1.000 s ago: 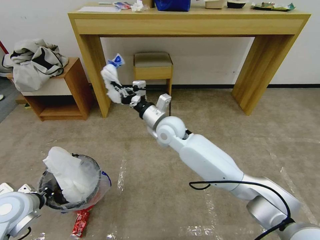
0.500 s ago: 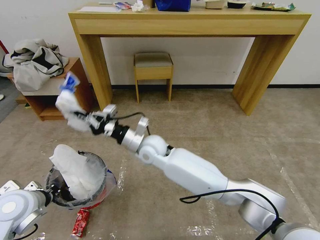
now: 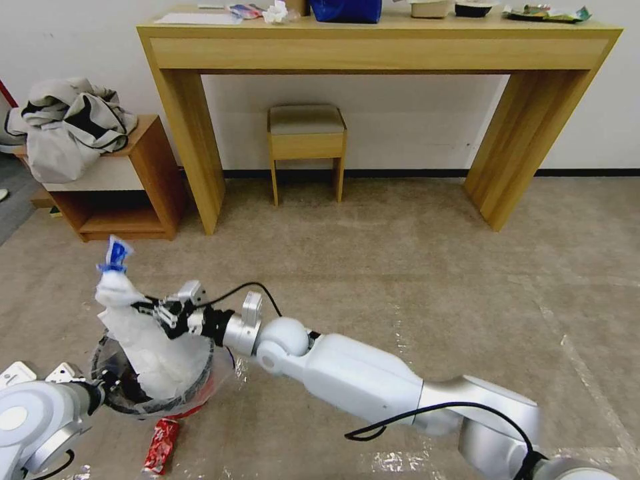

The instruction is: Pick up the trash bin and place the garbage on the floor into it.

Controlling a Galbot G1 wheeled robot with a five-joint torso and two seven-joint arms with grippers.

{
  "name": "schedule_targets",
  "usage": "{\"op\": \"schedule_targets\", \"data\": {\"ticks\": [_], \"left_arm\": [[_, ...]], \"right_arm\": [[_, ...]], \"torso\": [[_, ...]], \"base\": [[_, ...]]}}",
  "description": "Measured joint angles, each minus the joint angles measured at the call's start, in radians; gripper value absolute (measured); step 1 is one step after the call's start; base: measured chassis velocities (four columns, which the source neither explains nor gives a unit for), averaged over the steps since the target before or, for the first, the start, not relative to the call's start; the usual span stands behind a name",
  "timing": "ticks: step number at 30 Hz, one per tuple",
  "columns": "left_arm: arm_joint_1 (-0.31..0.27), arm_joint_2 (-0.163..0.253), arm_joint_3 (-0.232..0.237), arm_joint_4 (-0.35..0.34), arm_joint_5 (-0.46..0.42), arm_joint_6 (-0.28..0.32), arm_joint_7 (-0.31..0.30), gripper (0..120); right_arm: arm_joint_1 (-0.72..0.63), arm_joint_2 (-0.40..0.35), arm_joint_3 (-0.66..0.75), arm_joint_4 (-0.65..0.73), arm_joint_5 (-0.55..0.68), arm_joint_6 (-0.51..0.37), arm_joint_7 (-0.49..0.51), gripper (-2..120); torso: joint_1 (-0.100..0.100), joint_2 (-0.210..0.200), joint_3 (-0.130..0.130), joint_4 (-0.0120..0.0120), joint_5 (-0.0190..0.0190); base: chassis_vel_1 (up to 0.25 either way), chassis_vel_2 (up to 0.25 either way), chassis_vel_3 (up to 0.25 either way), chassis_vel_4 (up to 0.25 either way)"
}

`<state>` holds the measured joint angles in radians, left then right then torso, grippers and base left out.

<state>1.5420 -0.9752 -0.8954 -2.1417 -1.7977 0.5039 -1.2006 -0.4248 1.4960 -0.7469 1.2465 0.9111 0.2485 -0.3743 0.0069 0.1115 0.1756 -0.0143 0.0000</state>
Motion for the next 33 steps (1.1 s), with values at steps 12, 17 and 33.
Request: {"op": "schedule_targets", "data": {"ticks": [12, 17, 33], "left_arm": [[-0.001, 0.007, -0.006, -0.001, -0.008, 0.000, -0.002, 0], [-0.001, 0.009, -0.009, -0.006, -0.011, -0.001, -0.004, 0], [0.008, 0.002, -0.011, -0.029, -0.008, -0.003, -0.006, 0]], "right_arm": [[-0.045, -0.022, -0.015, -0.041, -0.059, 0.017, -0.004, 0], [-0.052, -0.024, -0.025, -0.062, -0.085, 0.022, -0.003, 0], [-0.044, -0.008, -0.052, -0.094, -0.112, 0.021, 0.029, 13]], "torso": [[0.000, 0.000, 0.000, 0.0000, 0.0000], [0.000, 0.000, 0.000, 0.0000, 0.0000], [0.000, 0.000, 0.000, 0.0000, 0.0000]], "base": [[0.000, 0.000, 0.000, 0.000], [0.000, 0.000, 0.000, 0.000], [0.000, 0.000, 0.000, 0.000]]}}
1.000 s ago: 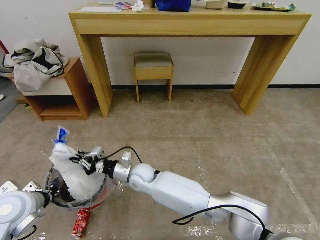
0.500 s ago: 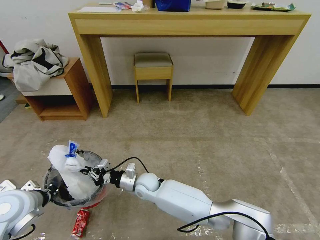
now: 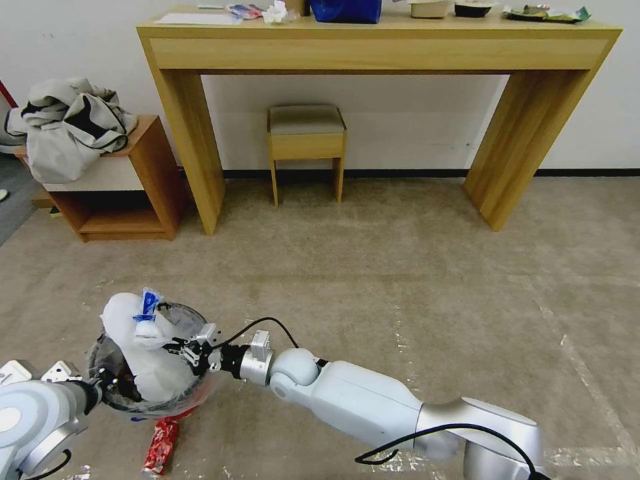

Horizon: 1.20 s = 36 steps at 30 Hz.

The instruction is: Pick up the trash bin and place the garbage on the floor into it.

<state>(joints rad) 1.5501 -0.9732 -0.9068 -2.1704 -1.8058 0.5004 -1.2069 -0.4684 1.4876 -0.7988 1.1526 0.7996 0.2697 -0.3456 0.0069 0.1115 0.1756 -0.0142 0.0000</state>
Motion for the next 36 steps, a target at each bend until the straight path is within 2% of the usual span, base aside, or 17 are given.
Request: {"op": "schedule_targets", "data": {"ticks": [1, 2, 4, 6, 7, 9, 10, 11, 13, 14, 15, 17, 18, 21, 25, 36], "left_arm": [[0.000, 0.000, 0.000, 0.000, 0.000, 0.000, 0.000, 0], [0.003, -0.001, -0.001, -0.005, 0.000, 0.000, 0.000, 0], [0.004, -0.001, -0.002, -0.008, 0.000, 0.000, 0.000, 0], [0.006, 0.000, -0.005, -0.010, 0.000, 0.000, 0.000, 0], [0.006, 0.000, -0.005, -0.010, 0.000, 0.000, 0.000, 0], [0.007, 0.001, -0.008, -0.011, 0.000, 0.000, 0.000, 0], [0.007, 0.001, -0.008, -0.011, 0.000, 0.000, 0.000, 0], [0.007, 0.002, -0.009, -0.011, 0.000, 0.000, 0.000, 0], [0.007, 0.002, -0.010, -0.010, 0.000, 0.000, 0.000, 0], [0.006, 0.000, -0.009, -0.007, -0.001, 0.003, 0.001, 0], [0.006, 0.000, -0.009, -0.007, -0.001, 0.003, 0.001, 0], [0.003, -0.001, -0.008, -0.001, -0.004, 0.004, 0.008, 0], [0.003, -0.001, -0.008, -0.001, -0.004, 0.004, 0.008, 0], [-0.001, 0.001, -0.007, 0.005, -0.005, 0.005, 0.008, 0], [-0.002, 0.003, -0.007, 0.008, -0.005, 0.005, 0.008, 0], [-0.005, 0.004, -0.003, 0.029, 0.001, 0.007, 0.008, 0]], "right_arm": [[0.000, 0.000, 0.000, 0.000, 0.000, 0.000, 0.000, 13], [-0.002, 0.004, -0.004, -0.007, -0.008, 0.000, 0.012, 21], [-0.002, 0.008, -0.008, -0.013, -0.013, 0.000, 0.021, 25], [-0.001, 0.014, -0.013, -0.018, -0.015, 0.000, 0.035, 38], [-0.001, 0.014, -0.013, -0.018, -0.015, 0.000, 0.035, 38], [0.002, 0.021, -0.018, -0.022, -0.016, 0.000, 0.047, 47], [0.002, 0.021, -0.018, -0.022, -0.016, 0.000, 0.047, 47], [0.005, 0.024, -0.020, -0.022, -0.017, 0.000, 0.052, 54], [0.006, 0.025, -0.022, -0.022, -0.017, 0.000, 0.055, 57], [0.009, 0.026, -0.025, -0.017, -0.014, -0.001, 0.057, 64], [0.009, 0.026, -0.025, -0.017, -0.014, -0.001, 0.057, 64], [0.017, 0.026, -0.028, -0.010, -0.009, -0.002, 0.060, 77], [0.017, 0.026, -0.028, -0.010, -0.009, -0.002, 0.060, 77], [0.027, 0.022, -0.029, 0.003, 0.000, -0.003, 0.063, 92], [0.036, 0.019, -0.028, 0.015, 0.007, -0.005, 0.066, 99], [0.057, 0.020, -0.014, 0.034, 0.025, -0.006, 0.072, 100]], "torso": [[0.000, 0.000, 0.000, 0.0000, 0.0000], [0.000, 0.000, 0.000, 0.0000, 0.0000], [0.000, 0.000, 0.000, 0.0001, 0.0000], [0.000, 0.000, 0.000, 0.0001, 0.0000], [0.000, 0.000, 0.000, 0.0001, 0.0000], [0.000, 0.000, 0.000, 0.0001, 0.0000], [0.000, 0.000, 0.000, 0.0001, 0.0000], [0.000, 0.000, 0.000, 0.0001, 0.0000], [0.000, 0.000, 0.000, 0.0001, 0.0000], [0.000, 0.000, 0.000, 0.0001, 0.0000], [0.000, 0.000, 0.000, 0.0001, 0.0000], [0.000, 0.000, 0.000, -0.0001, 0.0000], [0.000, 0.000, 0.000, -0.0001, 0.0000], [0.000, 0.000, 0.000, -0.0001, 0.0000], [0.000, 0.000, 0.000, 0.0000, 0.0000], [0.000, 0.000, 0.000, 0.0000, 0.0000]], "base": [[0.000, 0.000, 0.000, 0.000], [0.000, 0.000, 0.000, 0.000], [0.000, 0.000, 0.000, 0.000], [0.000, 0.000, 0.000, 0.000], [0.000, 0.000, 0.000, 0.000], [0.000, 0.000, 0.000, 0.000], [0.000, 0.000, 0.000, 0.000], [0.000, 0.000, 0.000, 0.000], [0.000, 0.000, 0.000, 0.000], [0.000, 0.000, 0.000, 0.000], [0.000, 0.000, 0.000, 0.000], [0.000, 0.000, 0.000, 0.000], [0.000, 0.000, 0.000, 0.000], [0.000, 0.000, 0.000, 0.000], [0.000, 0.000, 0.000, 0.000], [0.000, 0.000, 0.000, 0.000]]}}
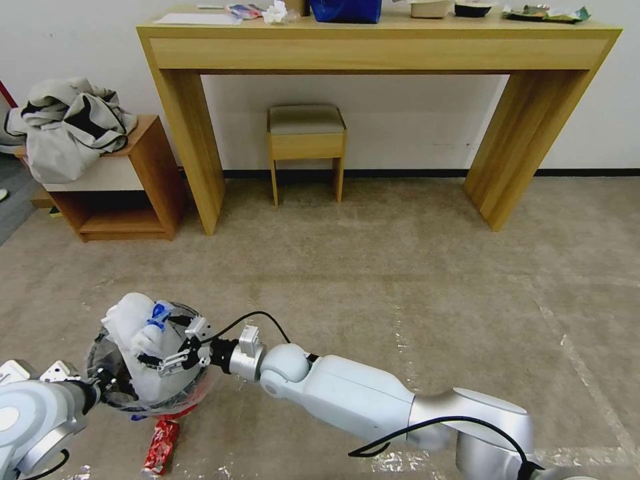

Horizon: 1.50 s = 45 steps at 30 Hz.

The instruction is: Pick up the trash bin and place the garbage on the floor into it.

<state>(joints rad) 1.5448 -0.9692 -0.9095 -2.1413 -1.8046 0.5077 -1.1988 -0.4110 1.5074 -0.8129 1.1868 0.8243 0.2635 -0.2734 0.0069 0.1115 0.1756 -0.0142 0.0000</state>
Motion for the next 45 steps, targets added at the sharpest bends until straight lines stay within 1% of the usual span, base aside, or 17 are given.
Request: {"op": "schedule_targets", "data": {"ticks": [8, 13, 18, 30, 33, 34, 35, 36, 39, 41, 45], "left_arm": [[-0.010, 0.003, 0.003, 0.014, 0.001, 0.000, 0.000, 0], [-0.011, 0.003, 0.004, 0.014, 0.001, 0.000, 0.000, 0], [-0.011, 0.002, 0.005, 0.015, 0.002, 0.000, -0.001, 0], [-0.008, -0.004, 0.009, -0.001, 0.006, 0.000, -0.003, 0], [-0.007, -0.011, 0.013, -0.005, 0.010, 0.000, -0.003, 0], [-0.007, -0.011, 0.013, -0.005, 0.010, 0.000, -0.003, 0], [-0.006, -0.013, 0.014, -0.005, 0.011, 0.000, -0.003, 0], [-0.006, -0.013, 0.014, -0.005, 0.011, 0.000, -0.003, 0], [-0.007, -0.013, 0.016, -0.006, 0.012, 0.001, -0.002, 0], [-0.007, -0.013, 0.016, -0.005, 0.013, 0.001, -0.003, 0], [-0.005, -0.013, 0.018, -0.005, 0.013, 0.002, -0.001, 0]], "right_arm": [[0.025, -0.035, -0.005, 0.051, 0.012, -0.006, 0.009, 100], [0.027, -0.040, -0.005, 0.054, 0.013, -0.008, 0.009, 100], [0.019, -0.040, -0.006, 0.053, 0.010, -0.008, 0.009, 100], [0.002, -0.027, -0.042, 0.001, -0.020, -0.007, 0.009, 100], [0.001, -0.009, -0.049, -0.032, -0.090, -0.006, 0.034, 100], [0.001, -0.009, -0.049, -0.032, -0.090, -0.006, 0.034, 100], [0.001, 0.002, -0.047, -0.050, -0.128, 0.000, 0.042, 100], [0.001, 0.002, -0.047, -0.050, -0.128, 0.000, 0.042, 100], [0.021, 0.054, -0.021, -0.129, -0.278, 0.038, 0.071, 100], [0.022, 0.059, -0.016, -0.135, -0.288, 0.042, 0.073, 100], [0.037, 0.095, 0.004, -0.172, -0.333, 0.074, 0.084, 100]], "torso": [[0.000, 0.000, 0.000, -0.0001, 0.0000], [0.000, 0.000, 0.000, 0.0000, 0.0000], [0.000, 0.000, 0.000, 0.0000, 0.0000], [0.000, 0.000, 0.000, 0.0000, 0.0000], [0.000, 0.000, 0.000, 0.0000, -0.0001], [0.000, 0.000, 0.000, 0.0000, -0.0001], [0.000, 0.000, 0.000, 0.0000, 0.0000], [0.000, 0.000, 0.000, 0.0000, 0.0000], [0.000, 0.000, 0.000, 0.0000, 0.0000], [0.000, 0.000, 0.000, 0.0001, 0.0000], [0.000, 0.000, 0.000, 0.0000, -0.0001]], "base": [[0.000, 0.000, 0.000, 0.000], [0.000, 0.000, 0.000, 0.000], [0.000, 0.000, 0.000, 0.000], [0.000, 0.000, 0.000, 0.000], [0.000, 0.000, 0.000, 0.000], [0.000, 0.000, 0.000, 0.000], [0.000, 0.000, 0.000, 0.000], [0.000, 0.000, 0.000, 0.000], [0.000, 0.000, 0.000, 0.000], [0.000, 0.000, 0.000, 0.000], [0.000, 0.000, 0.000, 0.000]]}}
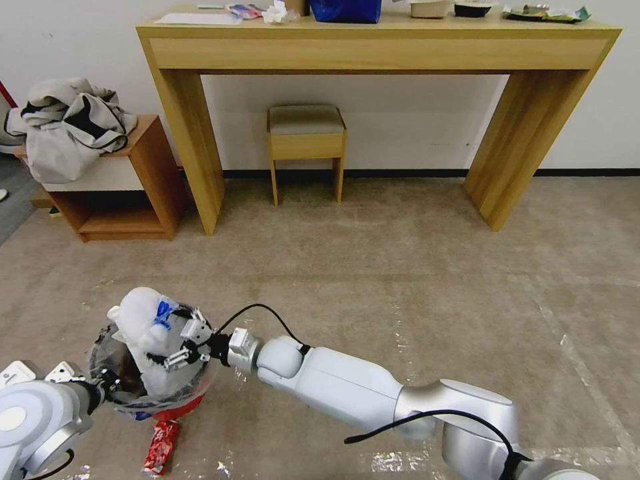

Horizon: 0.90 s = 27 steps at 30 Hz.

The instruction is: Pick up the trash bin and place the garbage on the floor into it.

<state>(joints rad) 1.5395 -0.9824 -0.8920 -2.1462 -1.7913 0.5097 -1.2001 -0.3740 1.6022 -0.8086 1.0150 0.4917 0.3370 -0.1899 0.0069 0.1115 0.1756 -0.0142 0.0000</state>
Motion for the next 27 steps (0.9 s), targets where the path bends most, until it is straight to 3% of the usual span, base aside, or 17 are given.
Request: {"op": "schedule_targets", "data": {"ticks": [10, 27], "left_arm": [[0.002, -0.002, 0.005, 0.004, 0.005, 0.004, 0.001, 0], [-0.005, -0.001, 0.011, 0.020, 0.009, 0.007, 0.003, 0]], "right_arm": [[0.032, 0.008, 0.028, -0.038, -0.034, 0.030, -0.002, 100], [0.026, -0.029, 0.017, 0.016, -0.013, 0.039, -0.031, 100]], "torso": [[0.000, 0.000, 0.000, -0.0002, 0.0000], [0.000, 0.000, 0.000, 0.0000, 0.0001]], "base": [[0.000, 0.000, 0.000, 0.000], [0.000, 0.000, 0.000, 0.000]]}}
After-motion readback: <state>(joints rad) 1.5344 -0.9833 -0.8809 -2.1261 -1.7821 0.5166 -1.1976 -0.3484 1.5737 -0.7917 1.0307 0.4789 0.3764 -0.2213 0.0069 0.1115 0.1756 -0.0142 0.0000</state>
